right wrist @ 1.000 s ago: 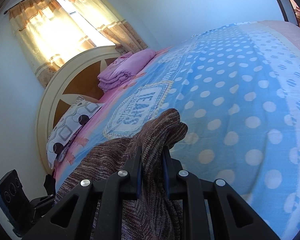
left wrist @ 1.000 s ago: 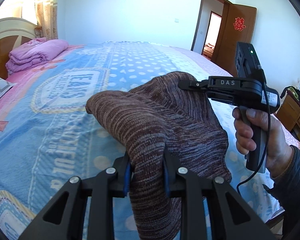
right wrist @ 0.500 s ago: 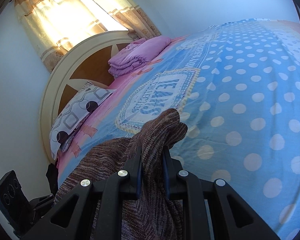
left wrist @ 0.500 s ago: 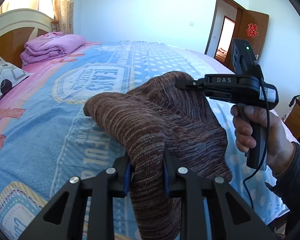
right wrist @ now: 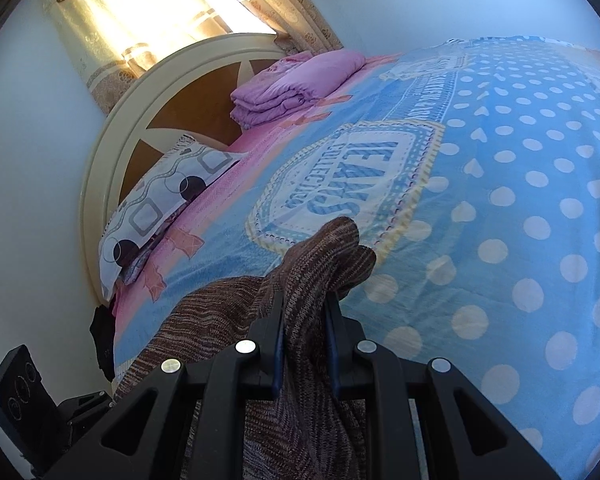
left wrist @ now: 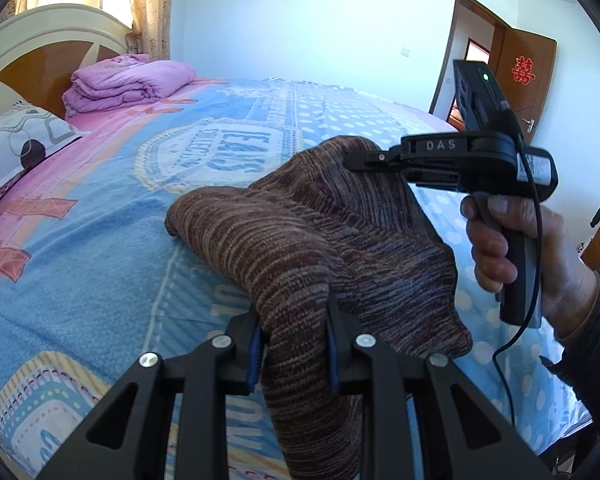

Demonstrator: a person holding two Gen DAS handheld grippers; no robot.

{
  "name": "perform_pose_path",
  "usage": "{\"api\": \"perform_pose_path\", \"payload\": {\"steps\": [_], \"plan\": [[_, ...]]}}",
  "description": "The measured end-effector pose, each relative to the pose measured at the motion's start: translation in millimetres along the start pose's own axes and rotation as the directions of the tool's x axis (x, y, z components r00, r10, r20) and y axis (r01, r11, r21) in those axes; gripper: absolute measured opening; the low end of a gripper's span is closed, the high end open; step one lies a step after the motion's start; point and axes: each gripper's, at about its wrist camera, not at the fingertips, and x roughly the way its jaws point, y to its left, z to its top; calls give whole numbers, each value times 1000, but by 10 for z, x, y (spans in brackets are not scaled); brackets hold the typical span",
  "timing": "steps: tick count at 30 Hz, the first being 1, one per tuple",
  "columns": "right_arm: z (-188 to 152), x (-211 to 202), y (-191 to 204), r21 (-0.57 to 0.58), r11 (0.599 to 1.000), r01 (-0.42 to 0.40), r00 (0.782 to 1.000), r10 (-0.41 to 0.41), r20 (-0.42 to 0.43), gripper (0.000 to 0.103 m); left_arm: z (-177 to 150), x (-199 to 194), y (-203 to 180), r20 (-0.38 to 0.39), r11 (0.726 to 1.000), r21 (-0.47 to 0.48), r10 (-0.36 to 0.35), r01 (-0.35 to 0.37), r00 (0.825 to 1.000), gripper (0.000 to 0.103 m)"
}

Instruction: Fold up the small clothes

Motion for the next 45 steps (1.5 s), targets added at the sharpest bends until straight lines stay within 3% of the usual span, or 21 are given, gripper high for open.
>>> {"api": "perform_pose_path", "payload": {"steps": [15, 26, 30, 33, 35, 36, 41, 43, 45], "plan": [[-46, 577, 183, -29, 999, 16, 996, -19, -87, 17, -287, 142, 359, -56, 998, -35, 46, -48, 997, 26], [-227, 791, -109, 34, 997, 72, 986, -66, -150, 17, -474, 248, 411, -48, 997, -47, 56, -58, 997, 29], [-296, 778, -212, 75, 996, 44, 990, -33, -141, 19, -513, 256, 378, -27, 996, -45, 72, -73, 997, 30], [-300, 746, -224, 90, 995, 32, 988, -18, -154, 25, -523, 254, 361, -27, 996, -47, 80, -81, 996, 32], [-329, 669, -232, 100, 994, 39, 985, -22, -172, 50, -526, 256, 392, -30, 995, -63, 82, -83, 996, 38], [-347, 624, -237, 106, 994, 38, 984, -19, -174, 55, -527, 258, 405, -31, 994, -72, 79, -81, 996, 39], [-665, 156, -207, 91, 995, -41, 983, 56, -173, 57, -543, 256, 408, -29, 994, -81, 75, -78, 997, 42], [-837, -15, -212, 89, 994, -63, 982, 77, -171, 57, -546, 267, 434, -32, 991, -97, 95, -98, 995, 59], [-1006, -121, -231, 93, 993, -67, 981, 83, -178, 57, -543, 267, 478, -35, 988, -122, 95, -99, 995, 66]]}}
